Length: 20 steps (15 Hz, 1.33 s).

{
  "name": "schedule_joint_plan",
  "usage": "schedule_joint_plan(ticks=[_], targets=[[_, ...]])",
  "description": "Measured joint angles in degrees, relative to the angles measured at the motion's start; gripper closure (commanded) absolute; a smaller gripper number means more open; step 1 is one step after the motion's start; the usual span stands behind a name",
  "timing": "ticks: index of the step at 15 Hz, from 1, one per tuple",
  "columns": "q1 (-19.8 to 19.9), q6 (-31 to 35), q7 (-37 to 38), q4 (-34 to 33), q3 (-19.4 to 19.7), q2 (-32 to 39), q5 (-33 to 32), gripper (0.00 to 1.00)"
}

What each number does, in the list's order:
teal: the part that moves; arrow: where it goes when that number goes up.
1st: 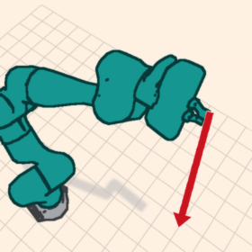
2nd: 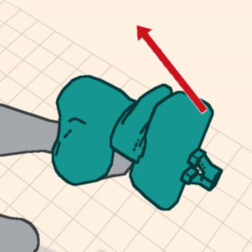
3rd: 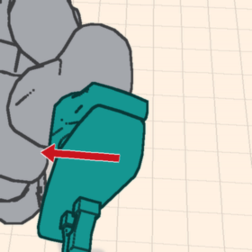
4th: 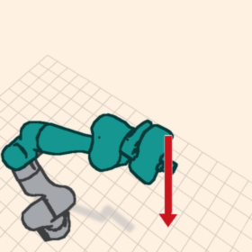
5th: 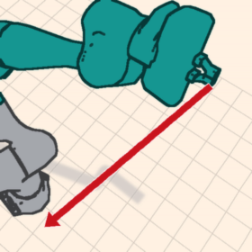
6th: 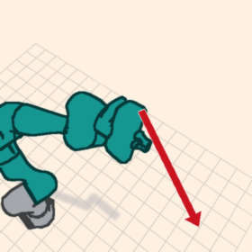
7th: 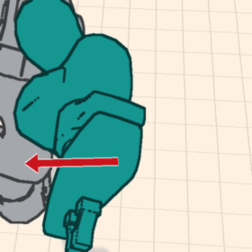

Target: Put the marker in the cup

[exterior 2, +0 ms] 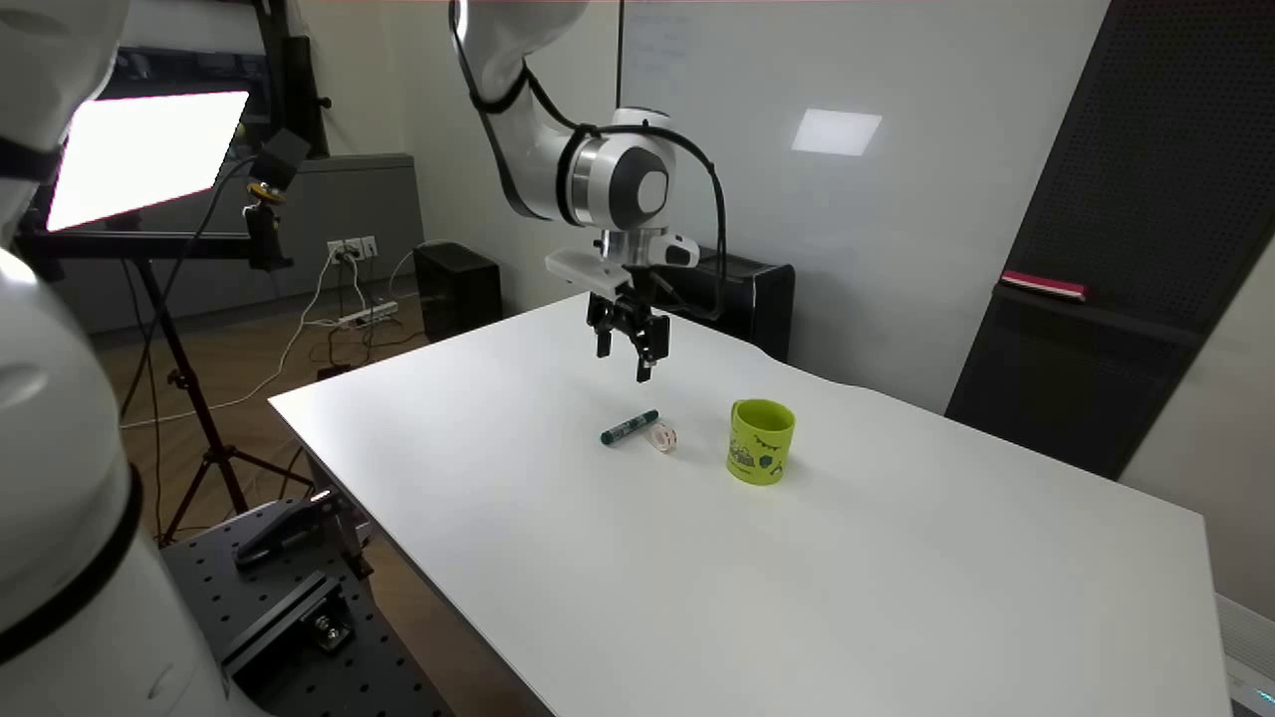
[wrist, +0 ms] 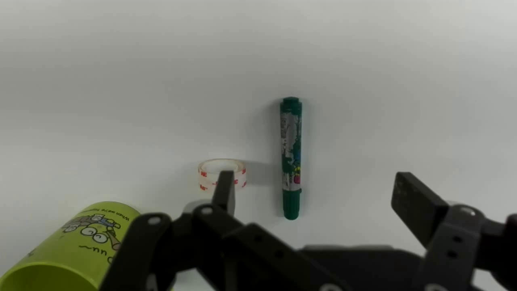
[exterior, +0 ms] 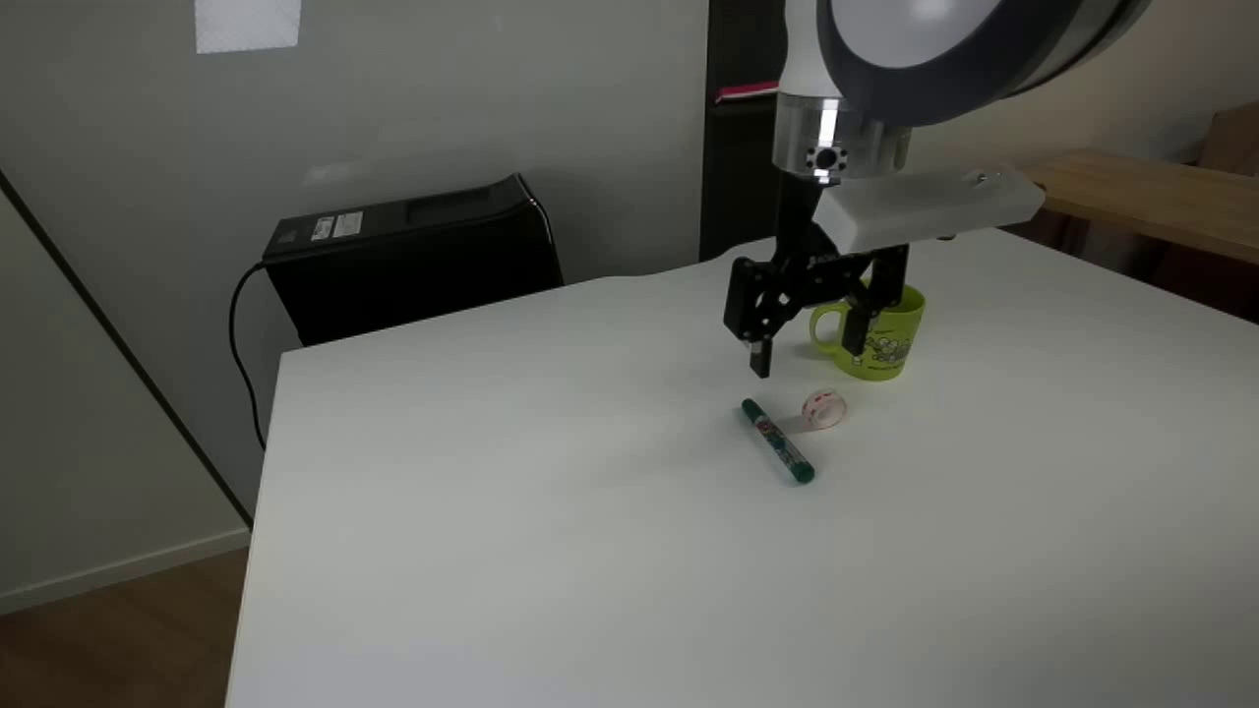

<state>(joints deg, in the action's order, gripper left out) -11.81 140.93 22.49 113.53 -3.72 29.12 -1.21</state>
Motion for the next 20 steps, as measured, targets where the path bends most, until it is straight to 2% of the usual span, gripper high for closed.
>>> schedule_joint_plan(ticks=[14,20], targets=[[-0.11,0.54,-0.13,-1.09,0.97,5.12,1.55,0.00],[-1.97,5.45,-0.11,-2.92,1.50,9.35,1.46,0.00]])
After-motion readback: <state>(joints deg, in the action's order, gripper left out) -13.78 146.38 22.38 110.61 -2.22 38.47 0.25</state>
